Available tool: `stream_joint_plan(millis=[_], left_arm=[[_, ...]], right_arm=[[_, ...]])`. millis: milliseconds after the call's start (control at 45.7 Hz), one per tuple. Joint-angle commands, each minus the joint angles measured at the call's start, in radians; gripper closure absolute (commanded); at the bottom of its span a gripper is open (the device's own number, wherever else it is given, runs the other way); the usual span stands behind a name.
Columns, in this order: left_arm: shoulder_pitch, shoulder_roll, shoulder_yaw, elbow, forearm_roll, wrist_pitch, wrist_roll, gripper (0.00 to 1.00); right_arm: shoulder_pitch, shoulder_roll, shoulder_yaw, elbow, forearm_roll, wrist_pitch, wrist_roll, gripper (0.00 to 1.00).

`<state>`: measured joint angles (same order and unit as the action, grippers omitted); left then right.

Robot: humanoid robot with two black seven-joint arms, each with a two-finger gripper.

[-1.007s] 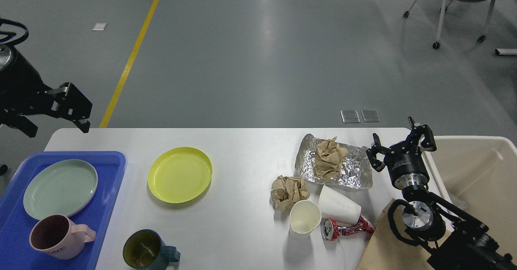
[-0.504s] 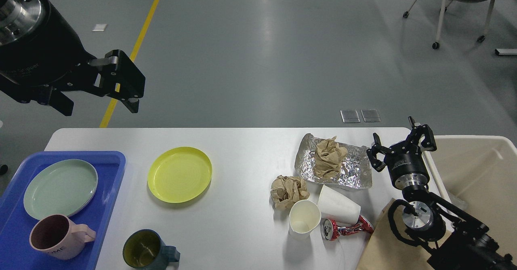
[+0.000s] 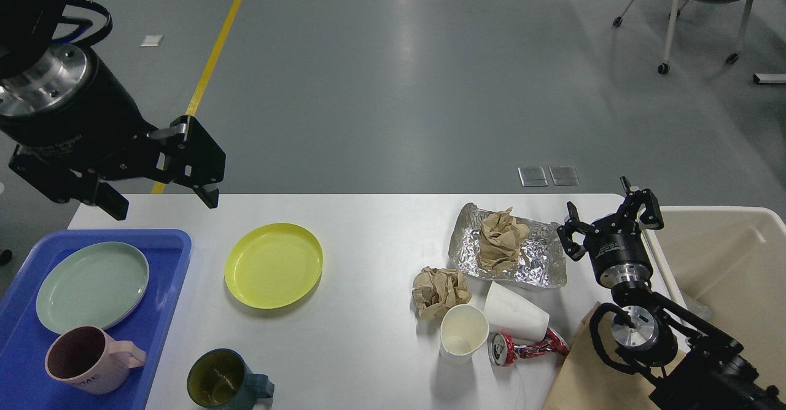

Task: Tidy desktop
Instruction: 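Release the pink mug and move the left gripper to the teal mug, then grasp the dark teal mug with the left gripper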

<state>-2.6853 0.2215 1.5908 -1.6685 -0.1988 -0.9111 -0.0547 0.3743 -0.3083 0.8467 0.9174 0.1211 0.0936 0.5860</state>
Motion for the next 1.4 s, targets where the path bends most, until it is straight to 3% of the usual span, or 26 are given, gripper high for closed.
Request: stream_joint_plan(millis=[0,153,175,241,482,635,1029,1314,1379], left_arm=[[0.151,0.024,-0.041,0.023,0.004,0.041,0.015,0.04],[0.364,0.048,-0.077,0.041,0.024,0.187,0.013,0.04],[0.465,0.061,-0.106,0.067,0.024,0.228,0.018,0.04],[0.58,0.067,-0.138,0.099,0.038,0.274,0.024,0.07],[0.849,0.099,-0.308,0.112,0.254,0.431,0.095,0.1],[0.9,0.09,-0.304,0.113,0.349,0.518,0.108,0.1],[1.038,0.088,-0.281,0.161,0.472,0.641,0.107,0.15],[1.102,0.058,-0.296,0.207,0.469,0.698,0.101,0.15],[1.107,0.058,-0.299,0.21,0.469,0.699,0.101,0.19]], right_arm=[[0.0,0.0,0.0,0.0,0.0,0.0,0.0,0.0],[0.0,0.0,0.0,0.0,0.0,0.0,0.0,0.0],[0.0,0.0,0.0,0.0,0.0,0.0,0.0,0.0],[0.0,0.0,0.0,0.0,0.0,0.0,0.0,0.0],[0.0,0.0,0.0,0.0,0.0,0.0,0.0,0.0],[0.0,0.0,0.0,0.0,0.0,0.0,0.0,0.0],[0.0,0.0,0.0,0.0,0.0,0.0,0.0,0.0],[0.0,0.0,0.0,0.0,0.0,0.0,0.0,0.0],[0.0,0.0,0.0,0.0,0.0,0.0,0.0,0.0]])
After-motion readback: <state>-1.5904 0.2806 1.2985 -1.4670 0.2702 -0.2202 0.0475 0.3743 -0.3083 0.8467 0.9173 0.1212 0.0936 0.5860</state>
